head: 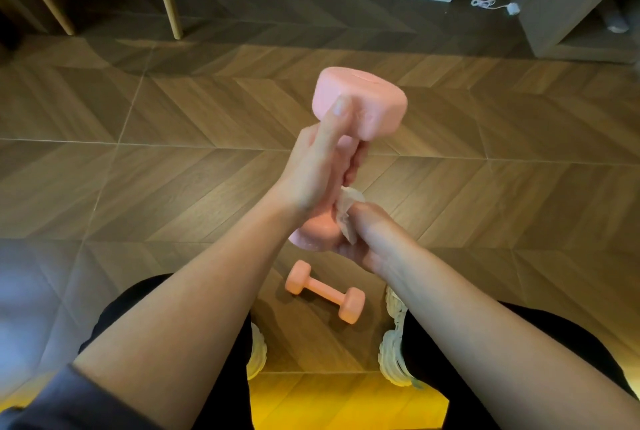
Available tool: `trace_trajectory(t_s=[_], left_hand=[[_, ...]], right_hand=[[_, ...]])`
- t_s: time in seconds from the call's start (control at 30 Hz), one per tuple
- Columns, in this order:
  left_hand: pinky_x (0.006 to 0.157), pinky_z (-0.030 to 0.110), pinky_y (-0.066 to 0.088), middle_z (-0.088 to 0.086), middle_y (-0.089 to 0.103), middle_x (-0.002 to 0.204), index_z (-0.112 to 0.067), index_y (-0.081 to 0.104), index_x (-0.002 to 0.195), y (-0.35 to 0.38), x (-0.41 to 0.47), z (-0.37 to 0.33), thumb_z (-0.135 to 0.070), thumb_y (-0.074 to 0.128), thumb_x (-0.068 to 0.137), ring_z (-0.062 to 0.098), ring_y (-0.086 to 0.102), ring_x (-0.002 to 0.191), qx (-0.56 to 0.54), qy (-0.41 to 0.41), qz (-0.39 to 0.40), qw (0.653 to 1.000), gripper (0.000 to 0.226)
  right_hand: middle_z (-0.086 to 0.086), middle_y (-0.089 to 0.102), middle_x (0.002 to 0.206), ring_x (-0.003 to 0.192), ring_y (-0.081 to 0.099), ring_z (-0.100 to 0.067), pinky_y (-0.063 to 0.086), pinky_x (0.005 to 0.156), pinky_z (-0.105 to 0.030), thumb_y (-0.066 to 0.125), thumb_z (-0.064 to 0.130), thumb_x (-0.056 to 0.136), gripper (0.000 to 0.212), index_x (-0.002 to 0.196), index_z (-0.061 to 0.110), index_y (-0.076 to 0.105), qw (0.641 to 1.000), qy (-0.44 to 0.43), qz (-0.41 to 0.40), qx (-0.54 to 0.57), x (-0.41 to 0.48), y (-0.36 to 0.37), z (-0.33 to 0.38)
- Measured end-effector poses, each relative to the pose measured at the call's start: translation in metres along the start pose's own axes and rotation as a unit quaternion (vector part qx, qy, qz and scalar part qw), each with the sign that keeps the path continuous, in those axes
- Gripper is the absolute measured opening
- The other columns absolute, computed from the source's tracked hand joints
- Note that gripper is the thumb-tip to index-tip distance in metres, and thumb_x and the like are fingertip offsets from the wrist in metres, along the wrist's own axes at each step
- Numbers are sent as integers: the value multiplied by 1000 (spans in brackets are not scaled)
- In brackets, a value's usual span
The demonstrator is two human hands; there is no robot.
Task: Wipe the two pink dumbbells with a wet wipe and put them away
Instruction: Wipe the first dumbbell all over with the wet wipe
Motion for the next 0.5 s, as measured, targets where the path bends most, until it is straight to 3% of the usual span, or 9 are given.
trace_trajectory(t_s=[0.07, 0.2, 0.27, 0.37, 0.43, 0.5], left_hand=[[49, 30, 21, 7, 38, 61, -4, 57, 92, 10, -2, 0, -76, 42, 69, 12, 31, 50, -33, -5, 36, 999, 77], [46, 31, 24, 4, 39, 48, -6, 53, 66, 8, -6, 1, -76, 21, 79, 16, 30, 43, -48, -27, 36, 998, 78], [46, 31, 23, 4, 38, 47, -6, 51, 64, 0, -4, -5, -72, 14, 81, 16, 29, 43, -49, -16, 18, 998, 77], [46, 30, 25, 5, 37, 47, -7, 49, 63, -10, -1, -9, -73, 11, 81, 18, 29, 44, -60, -11, 2, 998, 78], [46, 28, 26, 6, 37, 48, -6, 50, 63, -8, -1, -5, -75, 14, 79, 18, 29, 44, -56, -25, 10, 998, 79], [47, 30, 23, 5, 38, 48, -6, 51, 66, 1, -3, 4, -76, 20, 78, 17, 30, 44, -18, -54, 30, 998, 78]], right_hand=[[-11, 74, 103, 96, 71, -26, 60, 84, -43, 54, 16, 96, 13, 102, 16, 66, 1000, 8, 2, -20, 3, 0, -2], [2, 71, 67, 65, 67, -13, 59, 63, -31, 50, 9, 97, 21, 85, 19, 64, 998, 20, 48, -37, -4, -2, -3], [1, 73, 69, 66, 68, -13, 59, 73, -37, 52, 6, 97, 21, 86, 16, 66, 996, -3, 93, -16, -13, 1, 4], [-9, 70, 90, 88, 65, -21, 54, 91, -45, 56, 9, 97, 12, 93, 13, 67, 991, -15, 134, 1, -23, 9, 13], [-8, 68, 93, 90, 63, -22, 55, 91, -45, 61, 18, 96, 6, 97, 15, 66, 996, -8, 83, -44, -16, 4, 8], [-1, 70, 85, 82, 66, -18, 60, 85, -42, 67, 23, 91, 12, 100, 16, 67, 995, -36, -19, -93, -7, -15, 12]])
Point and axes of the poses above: each hand's wrist, its own x-axis towards the middle knuckle, its own y-axis out of the palm, z = x × y, the point moved 10 cm from there along x, towards the middle knuckle
